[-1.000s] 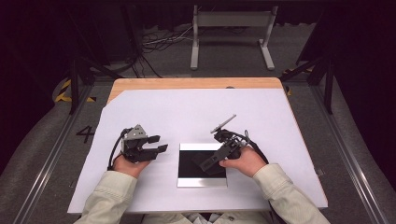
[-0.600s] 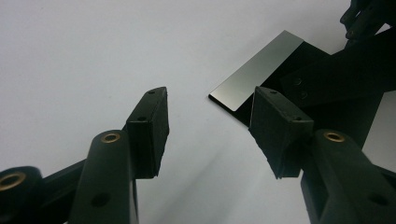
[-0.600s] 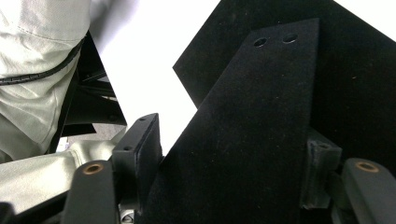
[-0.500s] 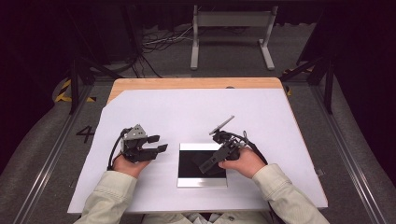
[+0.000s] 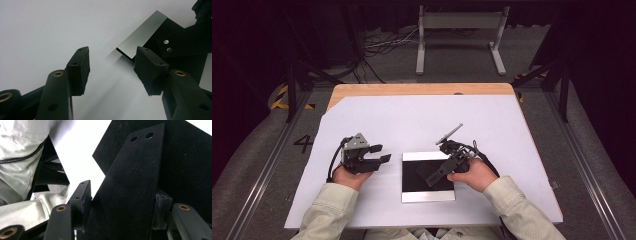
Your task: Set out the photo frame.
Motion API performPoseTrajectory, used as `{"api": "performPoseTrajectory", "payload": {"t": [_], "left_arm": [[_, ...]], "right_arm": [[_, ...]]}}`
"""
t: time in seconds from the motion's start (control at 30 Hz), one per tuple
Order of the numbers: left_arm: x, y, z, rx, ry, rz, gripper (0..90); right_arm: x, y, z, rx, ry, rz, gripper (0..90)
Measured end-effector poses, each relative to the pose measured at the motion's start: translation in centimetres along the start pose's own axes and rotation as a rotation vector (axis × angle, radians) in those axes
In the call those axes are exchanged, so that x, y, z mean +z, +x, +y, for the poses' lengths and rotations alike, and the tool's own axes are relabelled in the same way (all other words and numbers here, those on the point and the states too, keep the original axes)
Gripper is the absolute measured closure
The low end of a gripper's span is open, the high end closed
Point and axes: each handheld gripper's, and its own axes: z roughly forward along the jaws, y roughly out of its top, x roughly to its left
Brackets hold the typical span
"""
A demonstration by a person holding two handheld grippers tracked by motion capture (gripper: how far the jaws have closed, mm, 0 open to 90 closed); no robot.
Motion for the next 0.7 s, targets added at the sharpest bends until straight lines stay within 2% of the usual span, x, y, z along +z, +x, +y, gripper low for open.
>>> {"api": "performPoseTrajectory", "payload": {"t": [0.27,0.37,0.43,0.57,0.67,0.7], "left_arm": [[0.0,0.0,0.0,-0.001,-0.003,0.0,46.4],[0.0,0.0,0.0,-0.005,-0.004,-0.001,46.4],[0.0,0.1,0.0,-0.002,-0.003,0.0,46.4],[0.0,0.0,0.0,-0.005,-0.005,0.002,46.4],[-0.1,0.0,0.0,0.002,-0.005,0.003,46.4],[-0.1,0.1,0.0,0.002,-0.004,0.001,46.4]], "right_arm": [[-0.4,0.3,-0.1,-0.011,0.01,0.003,50.5],[-0.6,0.6,-0.3,-0.026,0.022,0.034,63.2],[-0.8,1.0,-0.3,-0.045,0.02,0.041,67.7],[-1.1,1.7,-0.3,-0.073,0.019,0.028,72.9],[-1.3,1.8,-0.4,-0.081,0.007,0.04,75.2],[-1.4,1.8,-0.5,-0.079,0.001,0.058,76.2]]}}
